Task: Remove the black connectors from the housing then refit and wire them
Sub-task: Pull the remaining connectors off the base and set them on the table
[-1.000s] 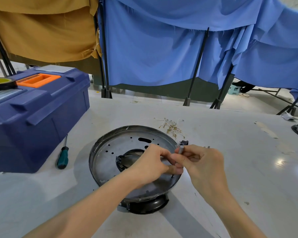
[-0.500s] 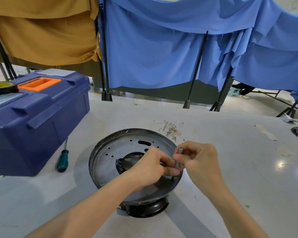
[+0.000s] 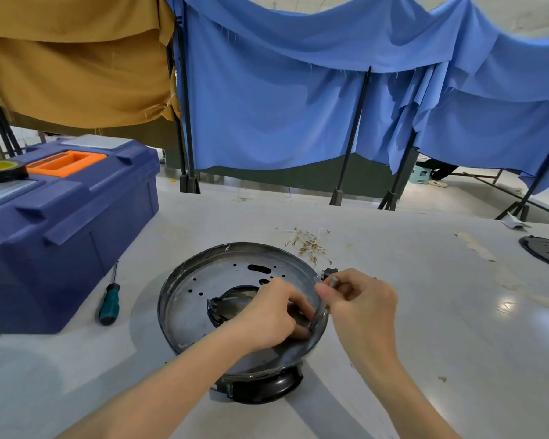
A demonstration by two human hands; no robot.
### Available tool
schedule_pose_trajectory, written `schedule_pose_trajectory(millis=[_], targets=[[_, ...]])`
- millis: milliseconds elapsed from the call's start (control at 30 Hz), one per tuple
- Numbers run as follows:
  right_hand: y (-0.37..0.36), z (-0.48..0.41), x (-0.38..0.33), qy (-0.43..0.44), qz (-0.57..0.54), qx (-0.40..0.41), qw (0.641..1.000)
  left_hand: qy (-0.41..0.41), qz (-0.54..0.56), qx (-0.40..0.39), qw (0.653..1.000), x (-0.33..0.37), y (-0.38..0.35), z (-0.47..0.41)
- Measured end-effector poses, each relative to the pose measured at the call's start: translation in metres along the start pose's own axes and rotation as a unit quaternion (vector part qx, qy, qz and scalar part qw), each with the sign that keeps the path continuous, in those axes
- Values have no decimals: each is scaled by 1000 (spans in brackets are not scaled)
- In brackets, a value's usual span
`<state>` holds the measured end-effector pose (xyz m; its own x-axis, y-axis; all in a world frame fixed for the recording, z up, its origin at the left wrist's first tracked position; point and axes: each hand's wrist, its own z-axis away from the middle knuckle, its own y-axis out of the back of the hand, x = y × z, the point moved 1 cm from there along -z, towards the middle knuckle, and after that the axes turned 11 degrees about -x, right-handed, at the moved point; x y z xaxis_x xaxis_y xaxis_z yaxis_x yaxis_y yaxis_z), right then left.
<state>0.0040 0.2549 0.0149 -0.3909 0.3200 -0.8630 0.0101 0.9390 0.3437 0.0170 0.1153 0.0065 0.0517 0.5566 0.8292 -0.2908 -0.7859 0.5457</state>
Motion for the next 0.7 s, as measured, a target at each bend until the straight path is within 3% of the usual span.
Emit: schedule_pose_trajectory(millis=[133, 367, 500, 700], targets=[[41, -28, -1, -50, -85, 1, 995, -5, 34, -21, 999, -2, 7, 2], [17, -18, 37, -223, -29, -200, 954, -12, 19, -13, 1000, -5, 11, 0], [5, -15, 36, -227, -19, -272, 935, -3, 16, -5, 1000, -10, 16, -1], [5, -17, 33, -214, 11, -260, 942, -2, 59, 5, 998, -15, 21, -3]])
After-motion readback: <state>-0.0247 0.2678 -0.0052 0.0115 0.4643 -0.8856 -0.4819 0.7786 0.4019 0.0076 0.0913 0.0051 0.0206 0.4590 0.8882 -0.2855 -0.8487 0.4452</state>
